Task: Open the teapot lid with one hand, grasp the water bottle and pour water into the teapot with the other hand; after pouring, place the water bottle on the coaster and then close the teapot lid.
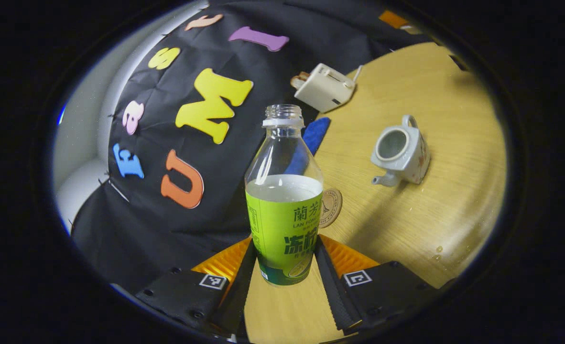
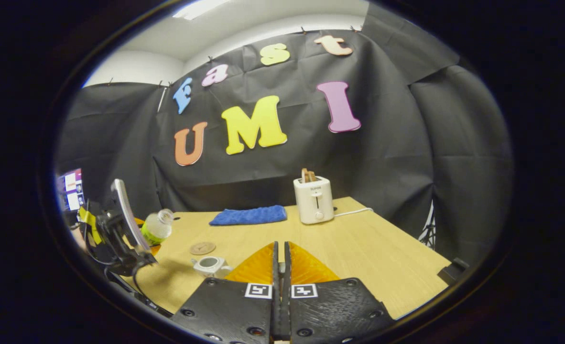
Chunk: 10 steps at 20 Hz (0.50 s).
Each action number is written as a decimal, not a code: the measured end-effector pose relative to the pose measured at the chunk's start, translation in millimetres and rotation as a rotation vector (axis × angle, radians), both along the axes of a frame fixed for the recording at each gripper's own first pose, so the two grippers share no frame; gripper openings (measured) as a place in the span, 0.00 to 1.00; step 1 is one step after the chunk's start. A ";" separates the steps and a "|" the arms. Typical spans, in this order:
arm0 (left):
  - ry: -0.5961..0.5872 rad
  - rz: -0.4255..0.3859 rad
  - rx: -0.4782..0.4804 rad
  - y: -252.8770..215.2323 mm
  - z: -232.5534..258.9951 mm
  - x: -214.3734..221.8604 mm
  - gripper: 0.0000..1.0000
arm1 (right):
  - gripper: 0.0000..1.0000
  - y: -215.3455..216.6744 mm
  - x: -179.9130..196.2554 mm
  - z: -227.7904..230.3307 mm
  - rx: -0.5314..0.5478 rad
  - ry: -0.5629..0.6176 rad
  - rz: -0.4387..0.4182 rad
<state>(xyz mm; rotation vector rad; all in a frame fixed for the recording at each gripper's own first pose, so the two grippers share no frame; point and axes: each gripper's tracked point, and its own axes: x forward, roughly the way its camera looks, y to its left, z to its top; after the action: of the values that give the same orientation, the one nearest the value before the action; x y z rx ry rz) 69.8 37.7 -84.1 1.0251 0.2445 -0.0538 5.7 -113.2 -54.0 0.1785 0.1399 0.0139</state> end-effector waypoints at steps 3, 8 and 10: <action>-0.023 0.027 -0.232 5.2 2.7 -10.2 0.74 | 0.00 10.6 -0.8 6.1 -0.024 -0.008 0.013; -0.041 0.069 -0.584 14.3 13.3 -7.5 0.74 | 0.00 30.3 -1.5 9.8 -0.038 -0.004 0.043; -0.034 0.093 -0.705 16.1 13.8 -2.8 0.74 | 0.00 35.8 -2.1 10.2 -0.049 -0.005 0.052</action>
<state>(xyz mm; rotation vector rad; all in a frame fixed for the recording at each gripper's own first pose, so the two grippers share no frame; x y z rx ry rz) 67.1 53.8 -70.3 0.3127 0.2182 -0.0345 3.5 -77.4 -43.7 0.1264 0.1394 0.0623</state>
